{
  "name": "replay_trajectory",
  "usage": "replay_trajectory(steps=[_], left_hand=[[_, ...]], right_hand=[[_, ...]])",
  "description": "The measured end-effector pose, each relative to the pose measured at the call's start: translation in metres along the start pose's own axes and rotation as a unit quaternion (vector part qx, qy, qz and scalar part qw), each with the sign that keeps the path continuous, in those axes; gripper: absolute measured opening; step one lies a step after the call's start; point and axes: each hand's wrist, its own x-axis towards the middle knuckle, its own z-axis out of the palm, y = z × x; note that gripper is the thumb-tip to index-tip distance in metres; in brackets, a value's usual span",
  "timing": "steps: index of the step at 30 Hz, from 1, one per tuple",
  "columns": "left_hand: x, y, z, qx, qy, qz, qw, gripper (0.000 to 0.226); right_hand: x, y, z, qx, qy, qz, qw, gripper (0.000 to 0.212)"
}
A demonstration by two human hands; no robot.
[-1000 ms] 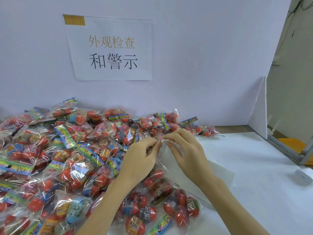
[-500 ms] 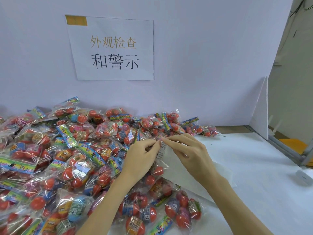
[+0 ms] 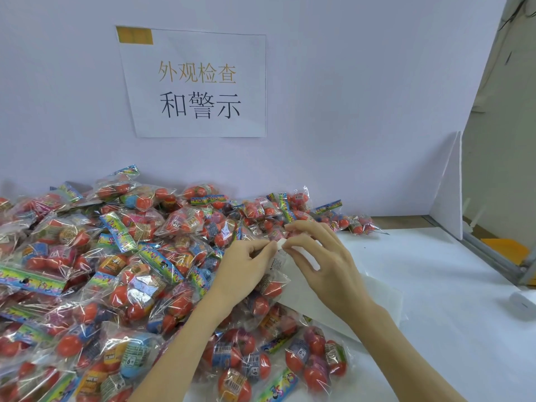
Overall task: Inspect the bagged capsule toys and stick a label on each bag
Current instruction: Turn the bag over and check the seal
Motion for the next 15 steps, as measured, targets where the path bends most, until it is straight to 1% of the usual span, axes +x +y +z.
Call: replay_trajectory(steps=[3,5,7,8,9,10,11,12,13,14,15], left_hand=[[0.0,0.0,-0.004,-0.016,0.005,-0.028,0.999,0.052],[-0.001,0.002,-0.003,0.003,0.018,-0.029,0.999,0.051],[-0.002,0.004,-0.003,0.032,0.042,-0.033,0.998,0.044],[-0.003,0.007,-0.004,0.03,0.057,-0.04,0.997,0.035],[-0.005,0.011,-0.007,0.003,0.065,-0.051,0.997,0.025],[-0.005,0.014,-0.01,-0.037,0.059,-0.065,0.995,0.017],[-0.006,0.016,-0.014,-0.074,0.042,-0.076,0.993,0.016],[-0.008,0.016,-0.019,-0.097,0.025,-0.084,0.991,0.022],[-0.009,0.015,-0.022,-0.102,0.012,-0.087,0.991,0.026],[-0.01,0.013,-0.025,-0.099,0.001,-0.085,0.991,0.031],[-0.011,0.01,-0.026,-0.094,-0.004,-0.076,0.993,0.039]], right_hand=[[0.002,-0.006,-0.002,0.028,0.011,0.016,0.999,0.004],[0.004,-0.011,-0.002,0.073,0.04,0.067,0.994,0.008],[0.007,-0.016,-0.002,0.145,0.059,0.142,0.977,0.012],[0.008,-0.017,-0.003,0.194,0.059,0.193,0.96,0.013],[0.01,-0.018,-0.005,0.251,0.054,0.251,0.933,0.014],[0.011,-0.017,-0.008,0.317,0.045,0.306,0.897,0.012],[0.013,-0.016,-0.012,0.39,0.025,0.35,0.852,0.008],[0.014,-0.014,-0.016,0.455,-0.004,0.38,0.805,0.007],[0.014,-0.012,-0.02,0.498,-0.036,0.391,0.773,0.009],[0.015,-0.012,-0.023,0.513,-0.066,0.387,0.763,0.011],[0.014,-0.011,-0.025,0.506,-0.089,0.377,0.77,0.012]])
